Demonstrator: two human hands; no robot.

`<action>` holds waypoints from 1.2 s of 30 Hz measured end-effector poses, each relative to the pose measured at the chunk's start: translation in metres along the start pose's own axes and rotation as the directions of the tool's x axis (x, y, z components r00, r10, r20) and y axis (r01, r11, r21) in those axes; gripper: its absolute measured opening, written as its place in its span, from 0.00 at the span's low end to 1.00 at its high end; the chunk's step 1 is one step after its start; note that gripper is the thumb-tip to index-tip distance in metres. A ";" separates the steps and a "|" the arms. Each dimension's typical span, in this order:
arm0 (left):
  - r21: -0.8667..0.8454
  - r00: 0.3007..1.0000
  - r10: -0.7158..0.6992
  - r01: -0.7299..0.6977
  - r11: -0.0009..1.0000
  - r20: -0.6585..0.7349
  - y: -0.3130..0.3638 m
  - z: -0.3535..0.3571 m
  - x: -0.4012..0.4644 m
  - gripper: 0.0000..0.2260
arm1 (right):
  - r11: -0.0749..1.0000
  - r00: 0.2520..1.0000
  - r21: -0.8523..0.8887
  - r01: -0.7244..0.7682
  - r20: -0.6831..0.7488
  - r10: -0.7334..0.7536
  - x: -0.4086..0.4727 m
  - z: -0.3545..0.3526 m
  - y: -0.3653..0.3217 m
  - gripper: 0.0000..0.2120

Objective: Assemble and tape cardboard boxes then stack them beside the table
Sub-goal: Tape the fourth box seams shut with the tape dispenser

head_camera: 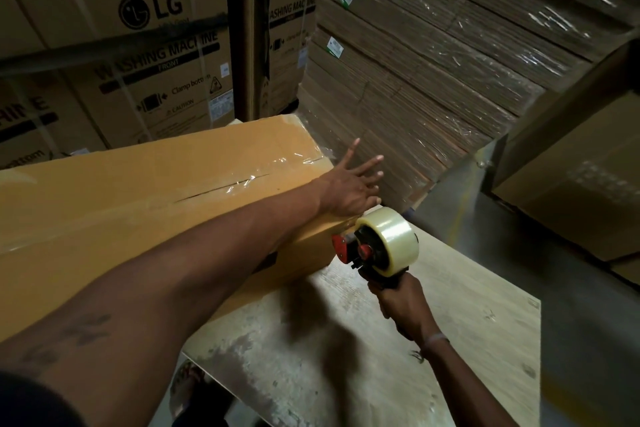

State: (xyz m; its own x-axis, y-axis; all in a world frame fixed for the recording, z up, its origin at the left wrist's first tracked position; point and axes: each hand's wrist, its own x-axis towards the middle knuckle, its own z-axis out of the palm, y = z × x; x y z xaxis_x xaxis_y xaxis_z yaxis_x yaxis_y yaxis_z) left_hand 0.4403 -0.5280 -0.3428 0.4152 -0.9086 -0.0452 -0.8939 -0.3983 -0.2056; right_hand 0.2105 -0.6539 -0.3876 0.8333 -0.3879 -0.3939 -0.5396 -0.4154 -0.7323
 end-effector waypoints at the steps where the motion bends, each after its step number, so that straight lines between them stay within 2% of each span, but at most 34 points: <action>1: 0.004 1.000 0.006 -0.006 1.000 -0.013 0.001 0.001 0.001 0.31 | 0.999 0.999 -0.032 0.031 -0.019 -0.032 0.002 0.000 0.001 0.06; 6: -0.012 0.999 0.000 0.000 1.000 -0.039 0.003 0.002 -0.001 0.30 | 0.912 0.967 -0.358 0.202 -0.077 -0.244 0.011 -0.008 0.008 0.12; 9: -0.023 0.999 0.000 0.000 1.000 -0.038 0.003 0.001 -0.002 0.29 | 0.754 0.902 -0.567 0.330 -0.045 -0.429 0.015 -0.020 0.006 0.04; 11: -0.035 0.999 -0.004 0.002 0.999 -0.041 0.001 0.001 -0.001 0.29 | 0.703 0.890 -0.625 0.339 -0.028 -0.454 0.019 -0.025 0.009 0.02; 15: -0.052 0.998 0.005 -0.008 0.999 -0.061 -0.001 0.003 -0.003 0.30 | 0.705 0.884 -0.631 0.325 -0.063 -0.463 0.021 -0.026 0.026 0.04; 17: -0.070 0.998 -0.001 -0.002 0.998 -0.057 -0.004 0.005 -0.004 0.29 | 0.768 0.901 -0.571 0.292 -0.104 -0.420 0.015 -0.024 0.037 0.06; 20: -0.159 0.999 -0.018 0.013 0.987 -0.028 -0.005 0.004 -0.002 0.30 | 0.932 0.968 -0.351 0.087 -0.190 -0.162 0.011 -0.024 0.055 0.10; 23: -0.213 0.999 -0.009 0.016 0.977 0.034 -0.006 -0.001 -0.001 0.30 | 0.999 0.993 0.036 -0.038 -0.112 0.042 0.004 -0.015 0.059 0.06; 25: -0.237 0.999 -0.005 0.015 0.971 0.045 -0.006 -0.004 -0.002 0.30 | 0.946 0.988 0.300 -0.121 -0.056 0.144 0.002 -0.004 0.059 0.09; 27: -0.257 0.999 -0.003 0.014 0.966 0.043 -0.005 -0.006 -0.003 0.30 | 0.873 0.975 0.443 -0.203 0.005 0.224 0.006 0.007 0.059 0.06; 31: -0.282 0.998 -0.002 0.018 0.959 0.056 -0.006 -0.007 -0.005 0.29 | 0.724 0.921 0.582 -0.370 0.128 0.368 0.022 0.026 0.069 0.06; 34: -0.250 0.998 0.028 -0.014 0.968 0.051 -0.006 -0.006 -0.005 0.26 | 0.650 0.887 0.617 -0.443 0.195 0.419 0.032 0.034 0.084 0.06; 36: -0.270 0.997 0.030 -0.011 0.963 0.065 -0.005 -0.007 -0.005 0.25 | 0.575 0.863 0.664 -0.478 0.235 0.446 0.038 0.035 0.093 0.10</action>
State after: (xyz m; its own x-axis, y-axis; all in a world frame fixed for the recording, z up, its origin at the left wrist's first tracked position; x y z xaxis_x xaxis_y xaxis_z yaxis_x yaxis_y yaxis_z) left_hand 0.4413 -0.5222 -0.3350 0.3987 -0.9099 -0.1147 -0.9108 -0.4075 0.0666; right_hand 0.1963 -0.6787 -0.4899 0.5069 -0.3269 -0.7976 -0.6286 0.4931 -0.6015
